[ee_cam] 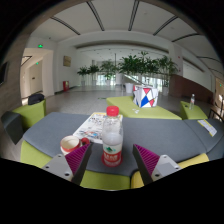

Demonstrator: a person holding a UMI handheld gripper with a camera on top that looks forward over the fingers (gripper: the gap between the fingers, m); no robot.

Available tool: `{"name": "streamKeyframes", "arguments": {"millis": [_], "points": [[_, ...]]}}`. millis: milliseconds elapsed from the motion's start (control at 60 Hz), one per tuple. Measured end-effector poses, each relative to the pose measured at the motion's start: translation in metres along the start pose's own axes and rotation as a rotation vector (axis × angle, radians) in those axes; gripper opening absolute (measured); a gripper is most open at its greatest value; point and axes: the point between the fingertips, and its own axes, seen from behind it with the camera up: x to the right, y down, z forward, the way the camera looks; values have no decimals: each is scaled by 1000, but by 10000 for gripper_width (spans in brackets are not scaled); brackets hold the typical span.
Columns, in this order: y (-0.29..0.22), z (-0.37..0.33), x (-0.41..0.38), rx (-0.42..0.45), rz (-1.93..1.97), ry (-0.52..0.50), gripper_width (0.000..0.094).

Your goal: Pour water

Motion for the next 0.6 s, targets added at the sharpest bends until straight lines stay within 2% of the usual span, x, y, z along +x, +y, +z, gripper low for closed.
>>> {"name": "streamKeyframes", "arguments": {"millis": [367, 600], "points": [[9, -167, 2, 8, -53, 45, 853], [11, -223, -5, 18, -47, 33, 855]]}}
